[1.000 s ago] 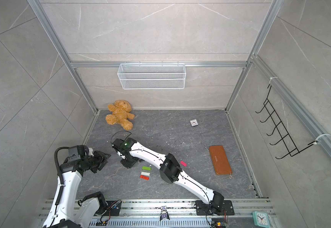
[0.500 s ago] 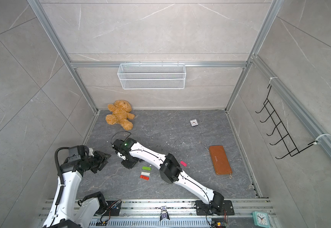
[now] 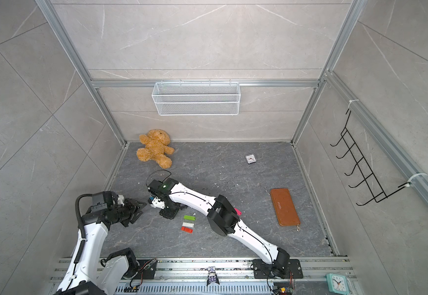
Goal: Close the usb drive cover
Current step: Pick up the cover from the center of the board.
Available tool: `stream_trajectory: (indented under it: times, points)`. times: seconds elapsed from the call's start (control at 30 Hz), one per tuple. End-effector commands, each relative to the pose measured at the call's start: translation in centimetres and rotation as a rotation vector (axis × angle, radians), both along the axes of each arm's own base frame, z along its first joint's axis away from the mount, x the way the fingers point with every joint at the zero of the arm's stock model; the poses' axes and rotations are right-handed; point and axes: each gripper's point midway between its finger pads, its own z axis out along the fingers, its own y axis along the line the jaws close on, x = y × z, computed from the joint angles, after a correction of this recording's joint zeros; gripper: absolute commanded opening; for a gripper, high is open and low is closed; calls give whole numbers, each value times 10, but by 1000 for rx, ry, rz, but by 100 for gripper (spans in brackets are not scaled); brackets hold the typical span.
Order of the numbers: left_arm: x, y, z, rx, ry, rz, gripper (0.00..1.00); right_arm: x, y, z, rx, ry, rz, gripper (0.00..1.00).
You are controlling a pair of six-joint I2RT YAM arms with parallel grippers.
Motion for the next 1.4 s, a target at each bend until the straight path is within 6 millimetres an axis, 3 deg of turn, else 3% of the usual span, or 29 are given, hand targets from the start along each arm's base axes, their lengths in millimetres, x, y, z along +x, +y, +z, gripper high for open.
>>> stream_trajectory:
  times: [0.0, 0.77, 0.97, 1.37]
  points:
    - [4, -6, 5, -50, -33, 0, 46, -9, -13, -14, -34, 56, 71, 20]
    - [0, -16, -20, -124, 2, 20, 46, 12, -47, -6, -36, -10, 169, 22]
    - [-3, -17, -37, -145, 42, 40, 46, 10, -53, -9, -25, -19, 207, 23]
    - [-1, -16, -46, -143, 57, 40, 46, 4, -55, -18, 2, -15, 280, 38]
